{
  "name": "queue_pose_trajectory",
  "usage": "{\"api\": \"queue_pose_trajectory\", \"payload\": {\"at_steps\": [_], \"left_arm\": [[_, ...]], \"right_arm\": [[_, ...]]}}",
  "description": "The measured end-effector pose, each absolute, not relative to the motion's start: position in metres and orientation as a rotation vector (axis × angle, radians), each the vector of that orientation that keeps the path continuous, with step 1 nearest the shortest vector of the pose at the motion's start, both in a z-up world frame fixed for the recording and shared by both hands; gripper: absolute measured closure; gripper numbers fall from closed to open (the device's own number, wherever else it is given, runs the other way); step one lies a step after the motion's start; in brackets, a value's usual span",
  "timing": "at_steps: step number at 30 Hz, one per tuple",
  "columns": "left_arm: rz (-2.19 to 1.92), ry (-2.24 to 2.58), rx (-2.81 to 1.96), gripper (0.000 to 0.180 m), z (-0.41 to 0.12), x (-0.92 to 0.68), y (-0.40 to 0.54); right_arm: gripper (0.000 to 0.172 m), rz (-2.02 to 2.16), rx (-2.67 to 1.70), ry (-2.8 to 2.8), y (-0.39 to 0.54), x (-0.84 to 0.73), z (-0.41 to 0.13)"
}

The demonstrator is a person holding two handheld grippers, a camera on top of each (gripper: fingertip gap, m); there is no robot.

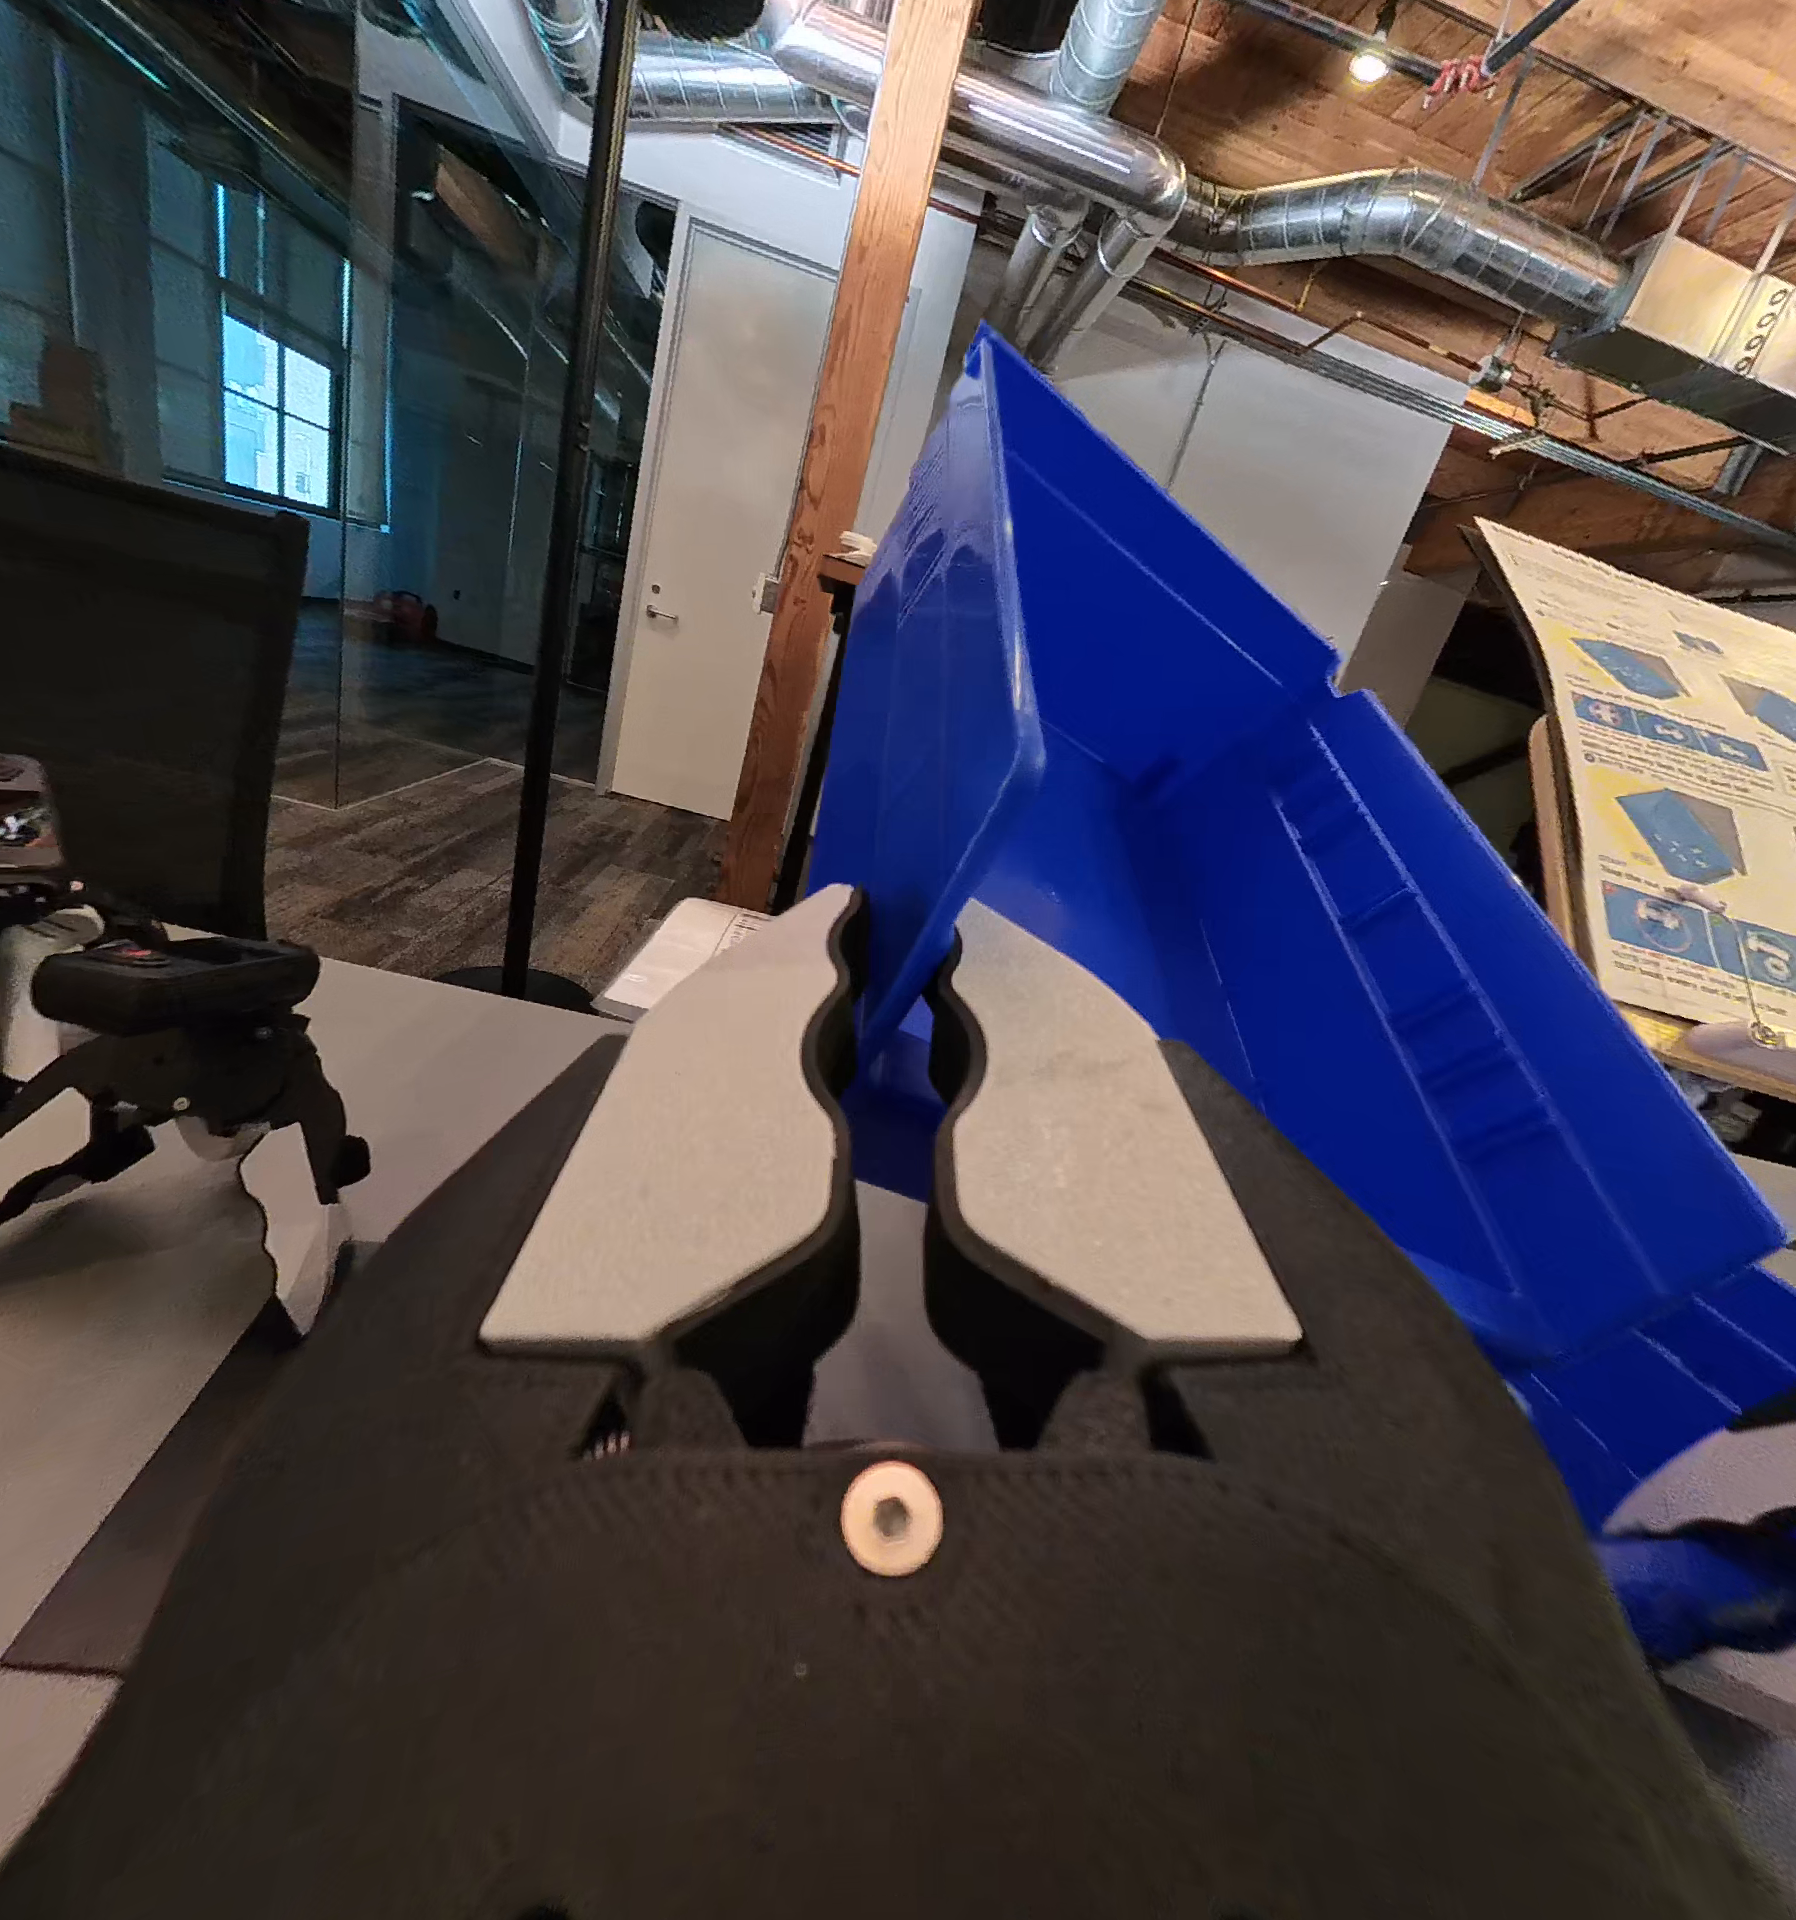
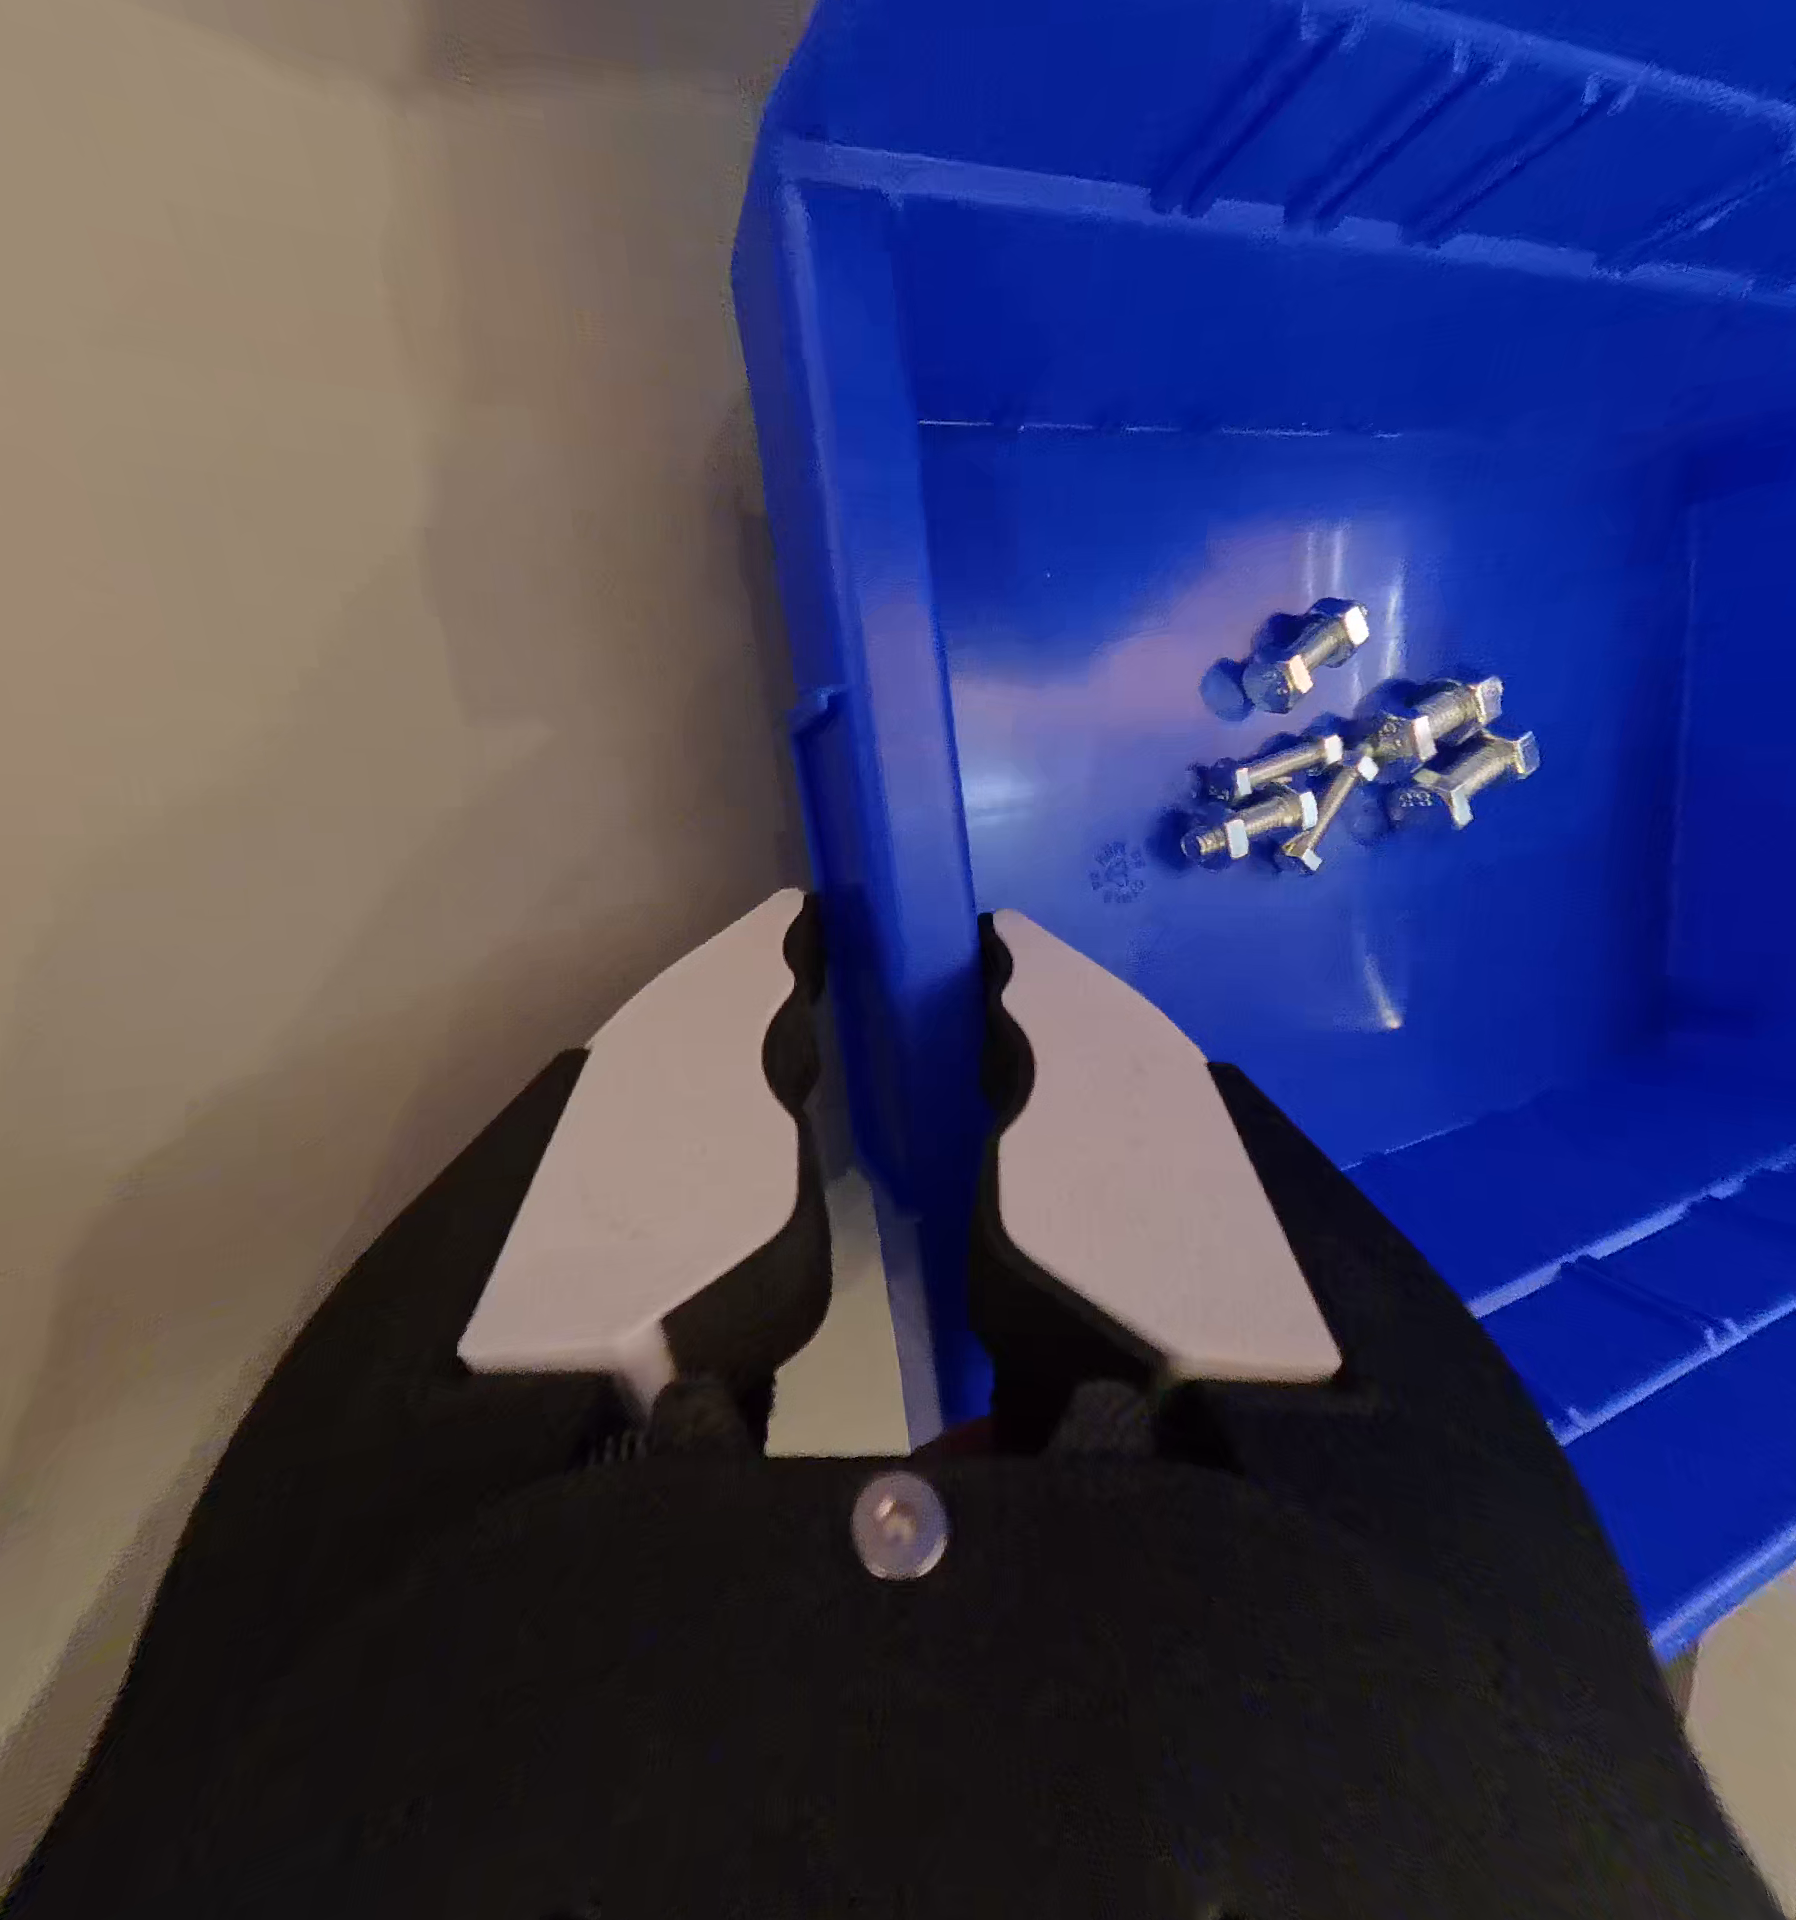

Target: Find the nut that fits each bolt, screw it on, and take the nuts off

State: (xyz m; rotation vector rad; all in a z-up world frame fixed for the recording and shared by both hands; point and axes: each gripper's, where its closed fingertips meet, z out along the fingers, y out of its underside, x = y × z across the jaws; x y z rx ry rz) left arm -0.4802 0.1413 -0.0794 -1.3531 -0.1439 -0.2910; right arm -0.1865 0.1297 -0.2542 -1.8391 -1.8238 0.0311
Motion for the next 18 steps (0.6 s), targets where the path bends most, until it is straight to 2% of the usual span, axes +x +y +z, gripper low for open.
{"api": "queue_pose_trajectory", "payload": {"at_steps": [10, 18], "left_arm": [[-0.242, -0.193, -1.349, 0.172, -0.079, -0.490, 0.137], [-0.236, -0.187, -1.328, 0.172, -0.073, -0.488, 0.134]], "right_arm": [[0.143, -0.015, -1.954, -1.669, 0.191, -0.224, -0.255], [0.142, -0.032, -1.944, -1.676, 0.201, -0.227, -0.255]]}}
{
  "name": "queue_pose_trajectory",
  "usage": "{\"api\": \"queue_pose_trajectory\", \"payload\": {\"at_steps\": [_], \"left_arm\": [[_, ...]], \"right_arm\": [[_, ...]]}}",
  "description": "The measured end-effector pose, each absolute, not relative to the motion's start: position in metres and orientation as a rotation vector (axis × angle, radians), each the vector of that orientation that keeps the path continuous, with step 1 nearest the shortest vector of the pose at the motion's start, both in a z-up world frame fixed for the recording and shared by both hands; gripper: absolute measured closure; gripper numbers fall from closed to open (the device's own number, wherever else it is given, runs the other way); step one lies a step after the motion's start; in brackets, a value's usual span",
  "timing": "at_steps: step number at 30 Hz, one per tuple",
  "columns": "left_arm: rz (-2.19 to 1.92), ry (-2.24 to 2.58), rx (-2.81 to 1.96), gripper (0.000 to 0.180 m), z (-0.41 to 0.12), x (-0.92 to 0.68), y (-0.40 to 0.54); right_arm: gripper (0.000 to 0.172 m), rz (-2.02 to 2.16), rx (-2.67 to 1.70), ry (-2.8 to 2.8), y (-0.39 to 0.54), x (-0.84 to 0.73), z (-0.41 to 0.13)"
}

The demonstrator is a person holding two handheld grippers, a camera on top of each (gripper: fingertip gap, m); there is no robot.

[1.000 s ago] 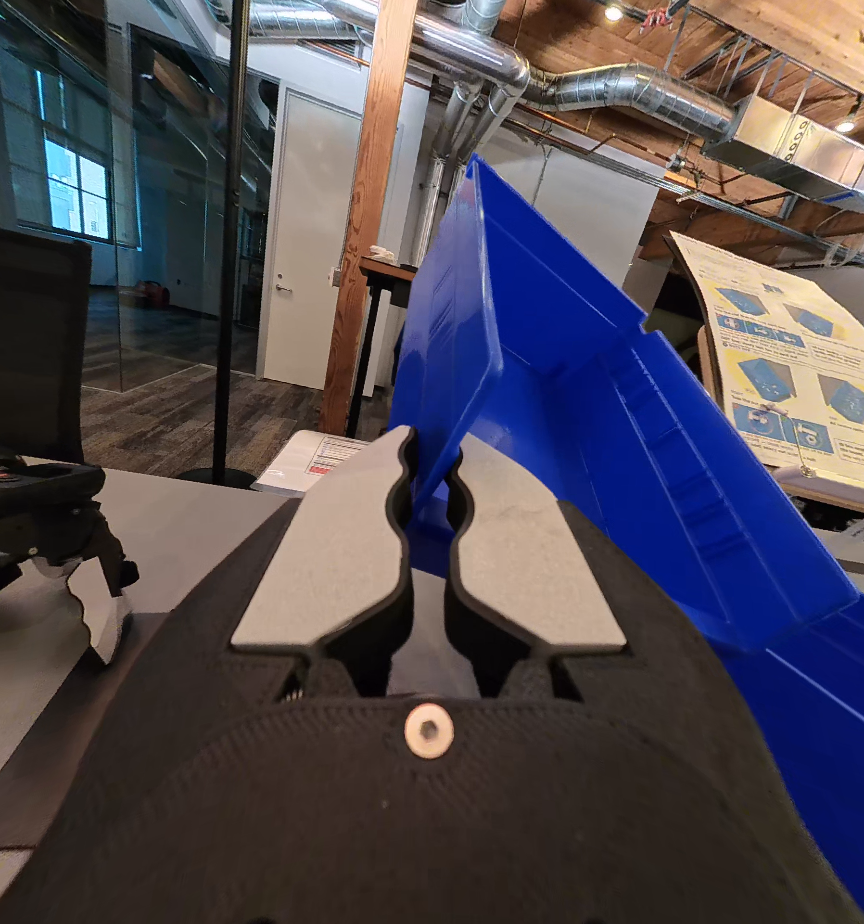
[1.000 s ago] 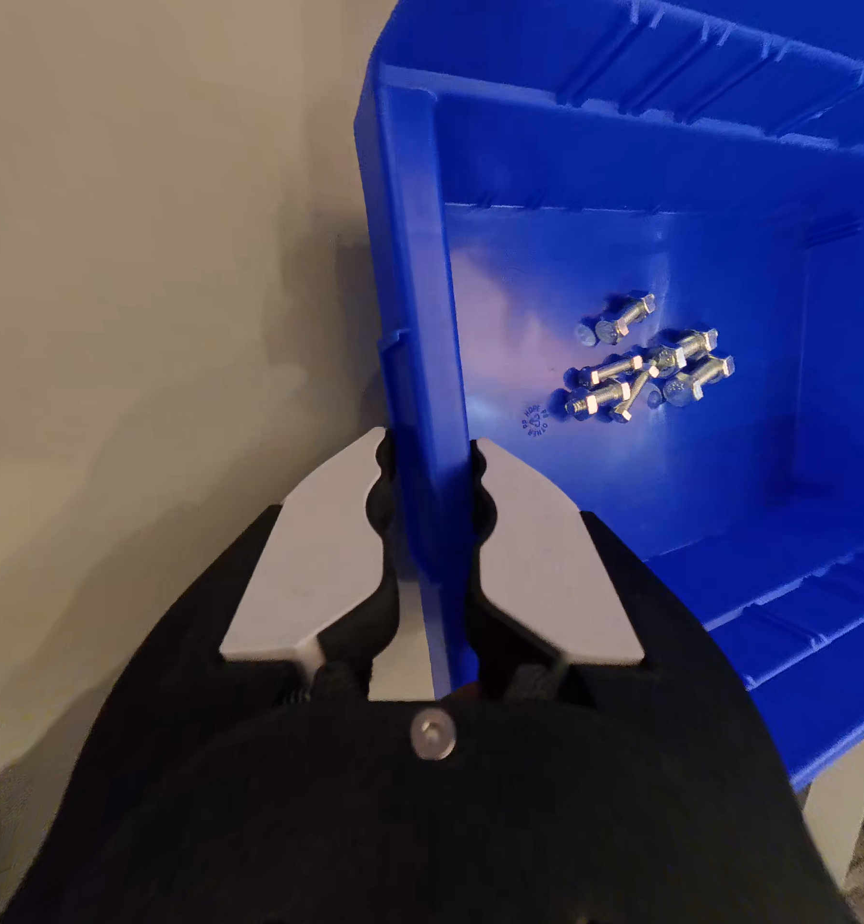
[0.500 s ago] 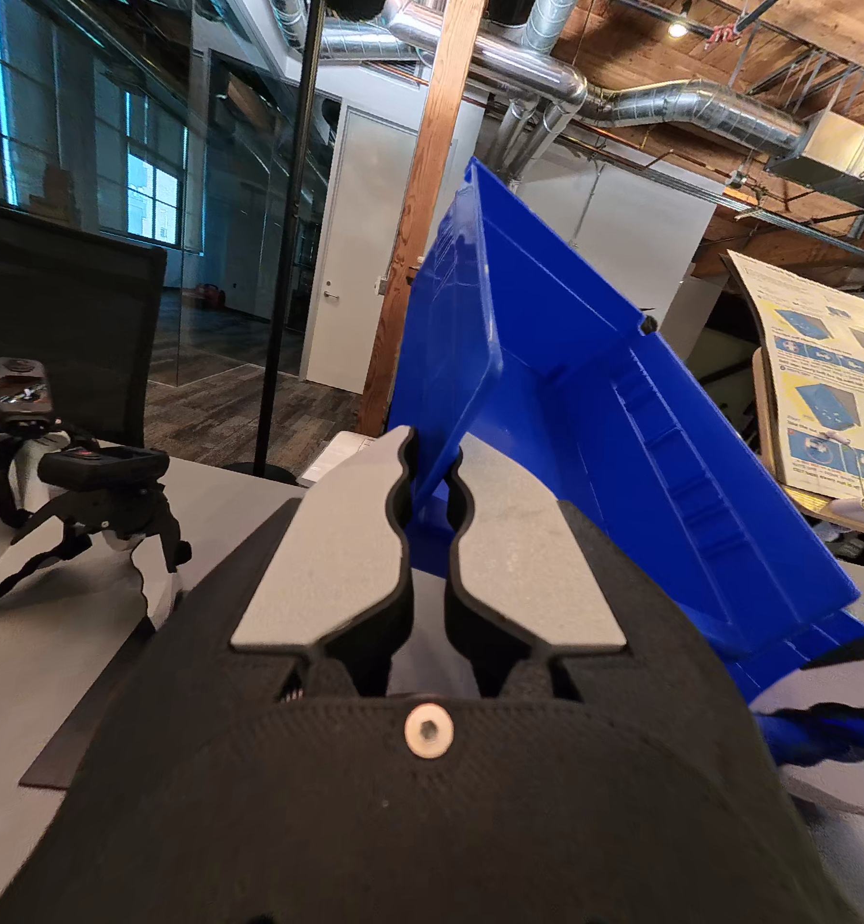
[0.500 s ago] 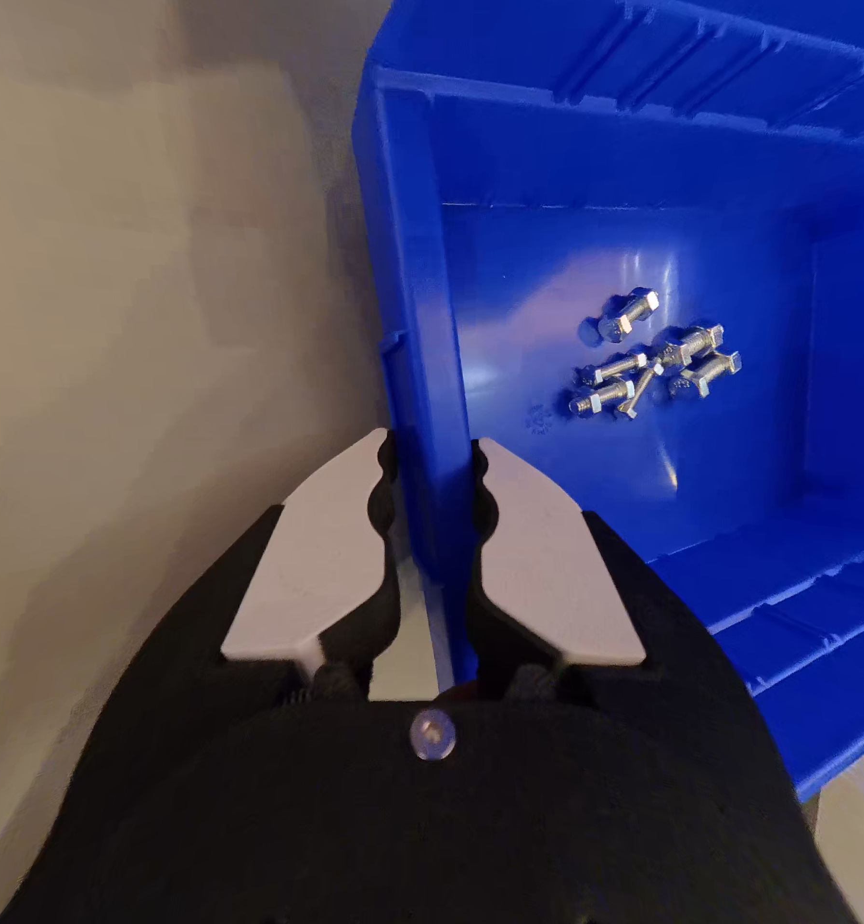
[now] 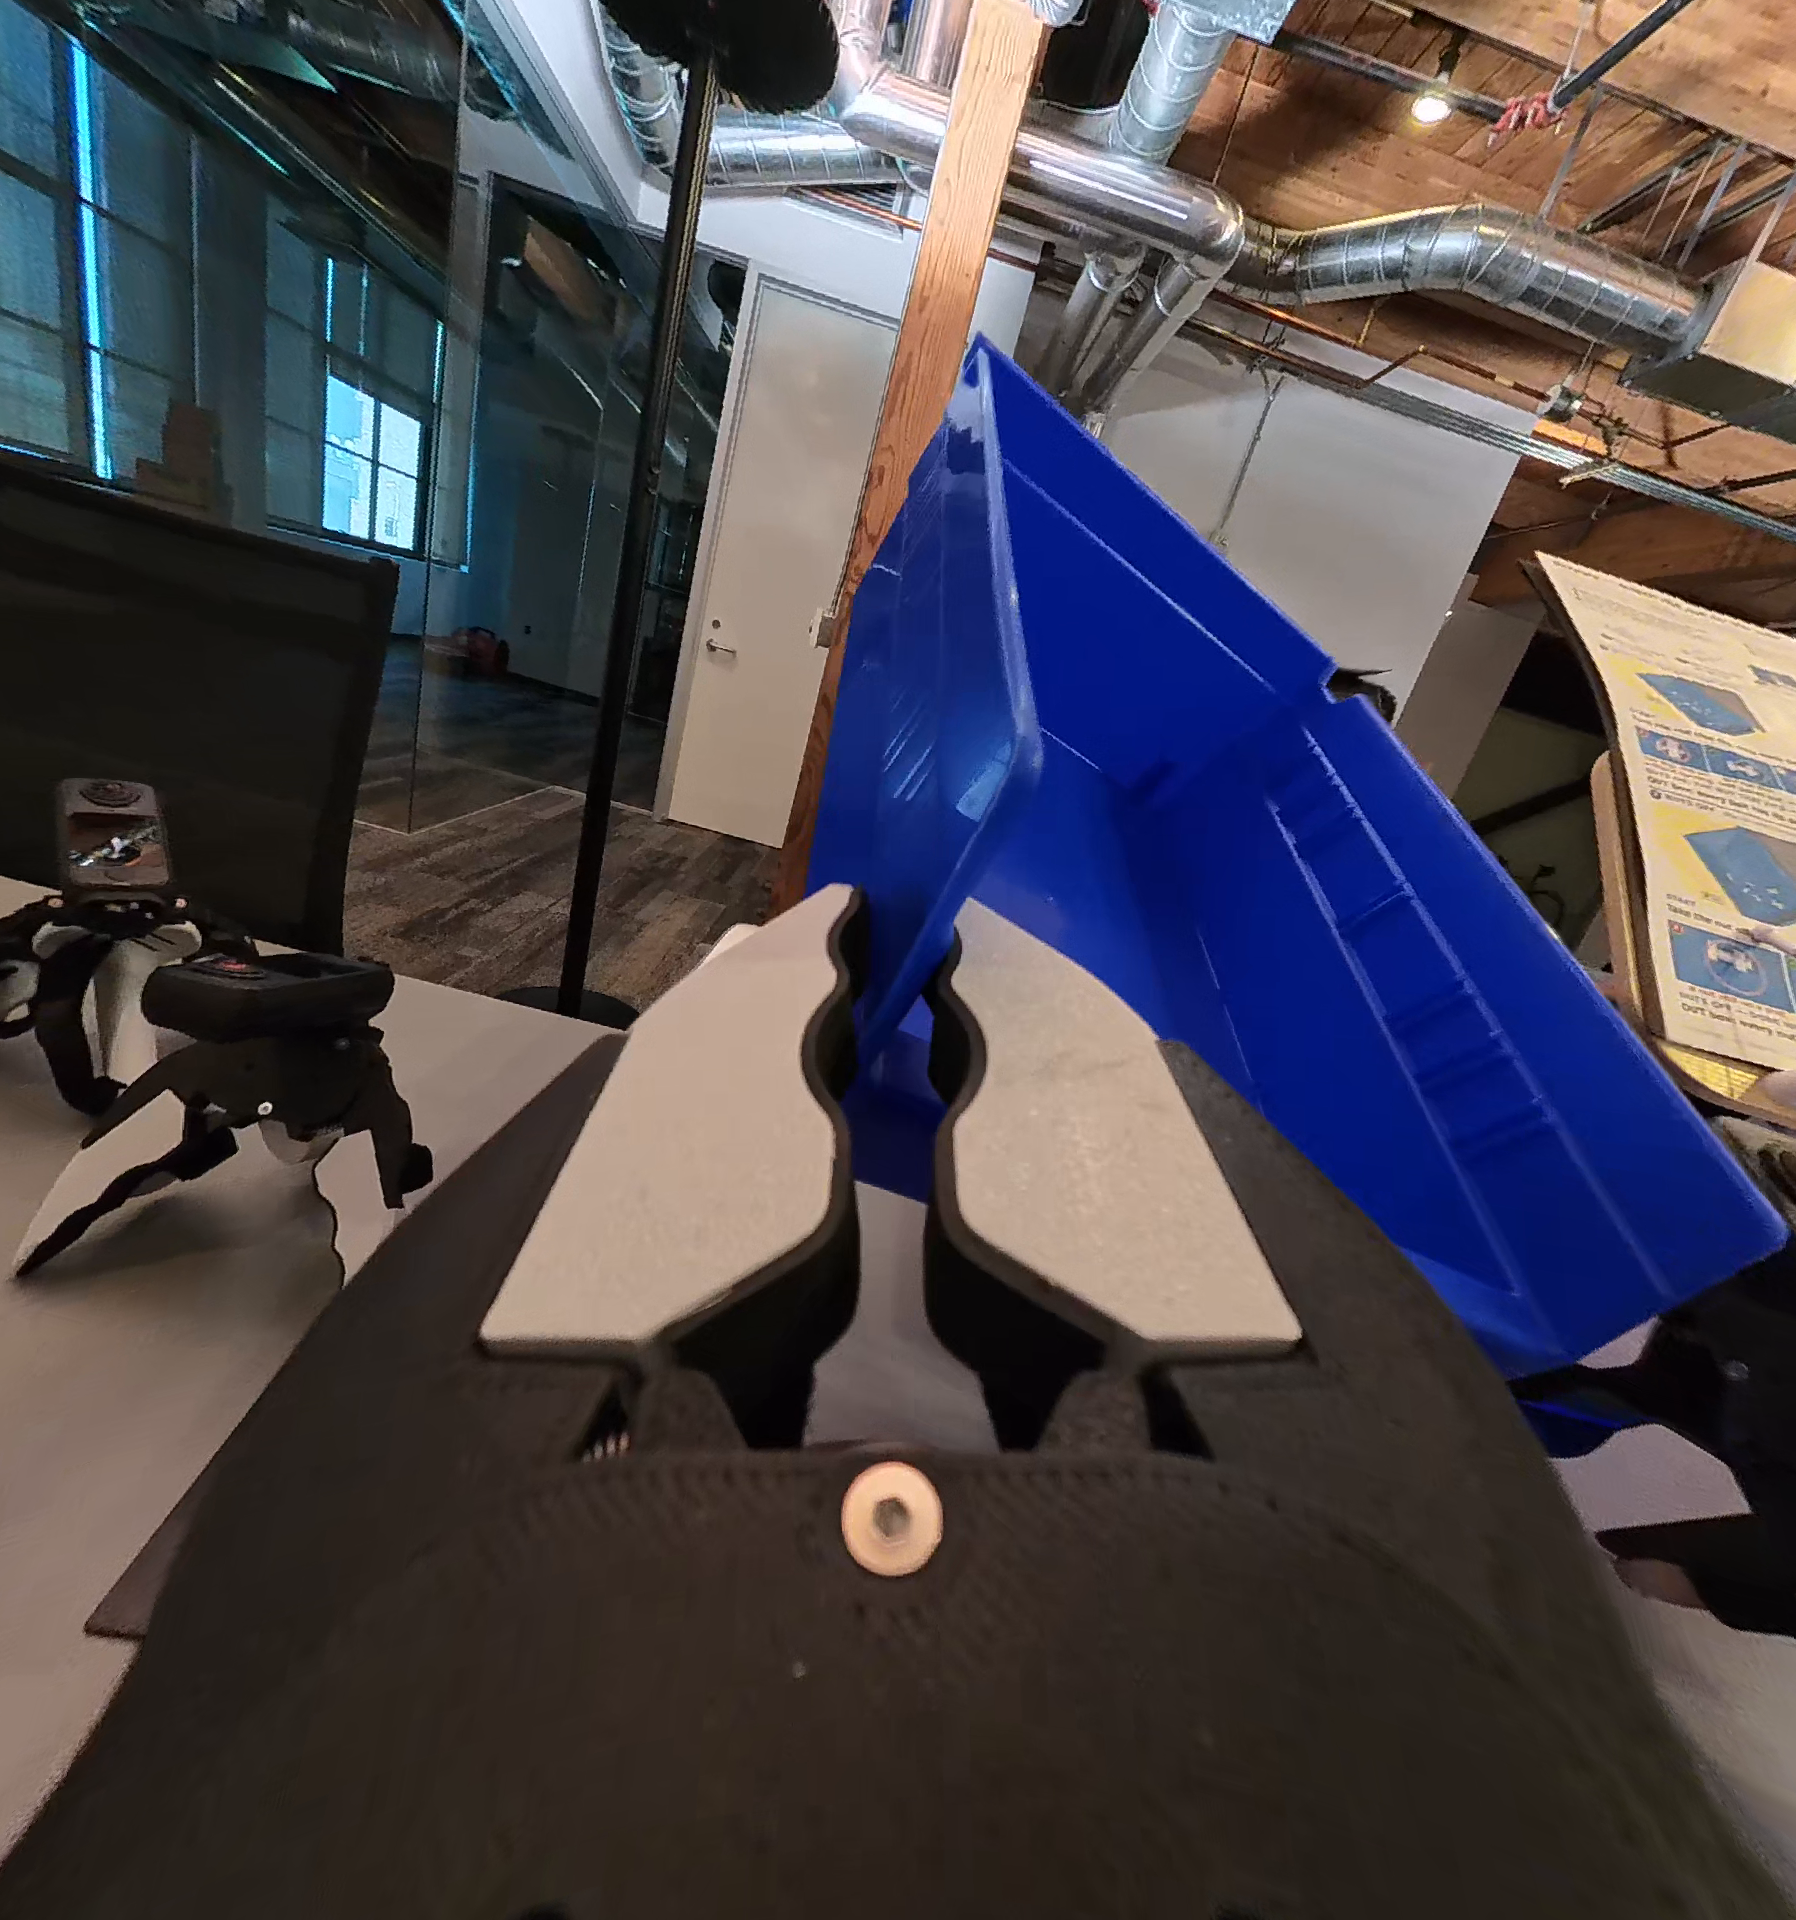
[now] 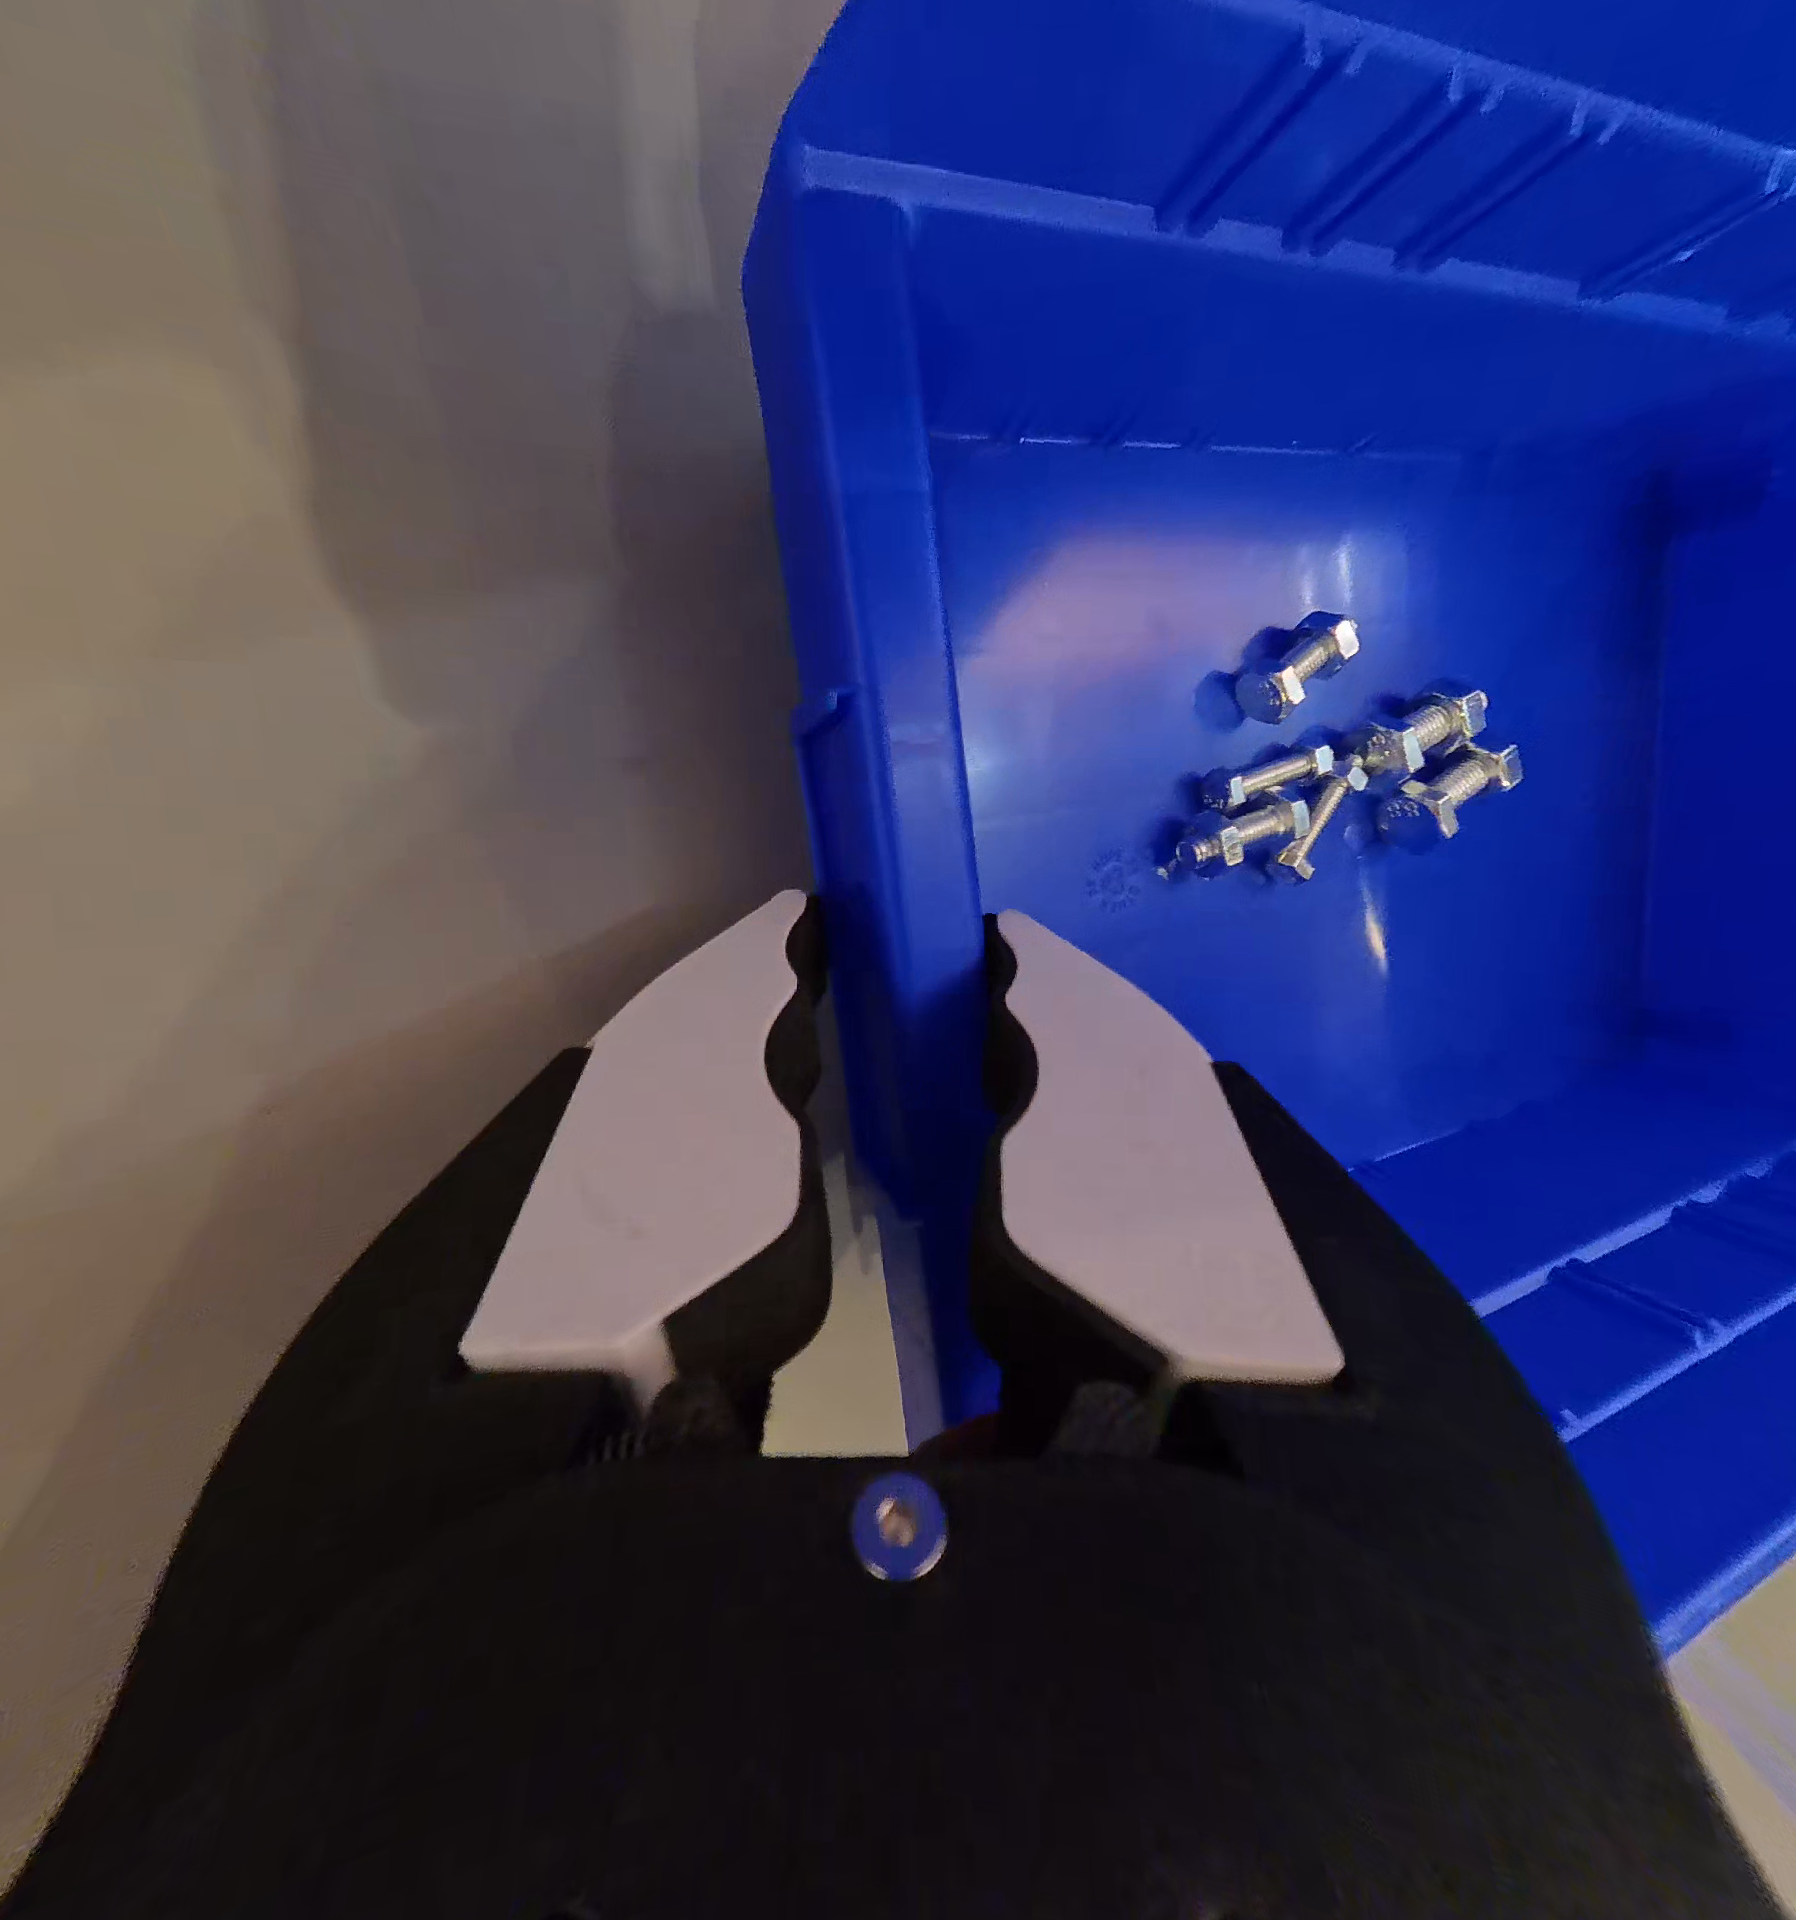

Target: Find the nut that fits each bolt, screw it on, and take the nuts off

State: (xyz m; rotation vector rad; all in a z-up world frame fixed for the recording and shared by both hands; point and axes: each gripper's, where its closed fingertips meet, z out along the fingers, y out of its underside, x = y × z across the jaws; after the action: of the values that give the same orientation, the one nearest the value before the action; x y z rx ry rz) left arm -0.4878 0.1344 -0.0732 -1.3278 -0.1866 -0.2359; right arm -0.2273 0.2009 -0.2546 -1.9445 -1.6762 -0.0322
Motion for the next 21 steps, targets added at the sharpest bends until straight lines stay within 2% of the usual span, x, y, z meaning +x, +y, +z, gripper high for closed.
{"api": "queue_pose_trajectory", "payload": {"at_steps": [2, 4, 6, 9, 15, 21], "left_arm": [[-0.240, -0.190, -1.313, 0.172, -0.071, -0.488, 0.133], [-0.242, -0.190, -1.287, 0.172, -0.066, -0.487, 0.129], [-0.247, -0.172, -1.248, 0.172, -0.056, -0.483, 0.124], [-0.217, -0.100, -1.189, 0.172, -0.032, -0.467, 0.114], [-0.275, 0.051, -1.134, 0.171, 0.018, -0.388, 0.103], [-0.282, 0.261, -1.060, 0.172, 0.051, -0.238, 0.092]], "right_arm": [[0.137, -0.055, -1.911, -1.683, 0.203, -0.225, -0.255], [0.122, -0.021, -1.886, -1.665, 0.198, -0.223, -0.251], [0.122, 0.043, -1.839, -1.621, 0.187, -0.219, -0.235], [0.121, 0.239, -1.776, -1.483, 0.165, -0.204, -0.191], [0.116, 0.767, -1.508, -1.054, 0.108, -0.139, -0.061], [0.099, 0.888, -1.448, -0.694, 0.085, -0.041, -0.009]]}}
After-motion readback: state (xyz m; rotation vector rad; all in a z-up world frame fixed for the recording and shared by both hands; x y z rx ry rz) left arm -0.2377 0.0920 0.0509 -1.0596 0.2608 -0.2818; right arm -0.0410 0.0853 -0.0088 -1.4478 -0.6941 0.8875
